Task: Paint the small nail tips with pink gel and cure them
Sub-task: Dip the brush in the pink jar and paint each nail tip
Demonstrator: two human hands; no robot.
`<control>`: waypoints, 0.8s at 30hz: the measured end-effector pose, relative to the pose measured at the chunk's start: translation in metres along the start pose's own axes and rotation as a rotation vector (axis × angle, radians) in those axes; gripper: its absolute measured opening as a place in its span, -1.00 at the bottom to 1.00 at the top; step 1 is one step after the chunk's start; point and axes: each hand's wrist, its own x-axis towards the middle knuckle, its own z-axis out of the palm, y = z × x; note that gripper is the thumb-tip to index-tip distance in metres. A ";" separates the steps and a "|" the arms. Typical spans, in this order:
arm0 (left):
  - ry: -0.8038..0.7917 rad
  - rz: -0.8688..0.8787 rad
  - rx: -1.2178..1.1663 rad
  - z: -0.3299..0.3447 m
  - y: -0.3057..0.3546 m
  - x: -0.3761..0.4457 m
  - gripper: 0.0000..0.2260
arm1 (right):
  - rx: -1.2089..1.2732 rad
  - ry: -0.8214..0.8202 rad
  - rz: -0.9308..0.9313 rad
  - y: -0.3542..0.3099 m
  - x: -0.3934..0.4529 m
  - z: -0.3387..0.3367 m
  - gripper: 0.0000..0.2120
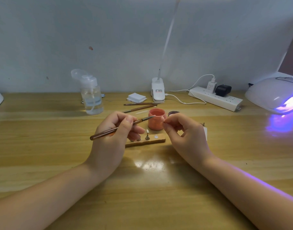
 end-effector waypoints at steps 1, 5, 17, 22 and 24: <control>0.002 0.009 0.000 -0.001 0.001 0.000 -0.83 | 0.006 -0.002 0.009 0.000 0.000 0.000 -0.93; -0.068 0.043 -0.037 0.002 0.004 -0.004 -0.81 | 0.014 0.004 0.022 0.000 0.000 0.000 -0.92; -0.083 0.033 -0.016 0.004 0.004 -0.005 -0.81 | 0.062 -0.013 0.078 -0.003 0.000 -0.001 -0.91; -0.068 0.047 -0.017 0.000 0.004 -0.003 -0.83 | 0.110 -0.040 0.118 -0.003 0.000 -0.002 -0.92; -0.097 0.063 0.001 0.002 0.005 -0.004 -0.82 | 0.128 -0.049 0.122 -0.003 0.000 -0.002 -0.90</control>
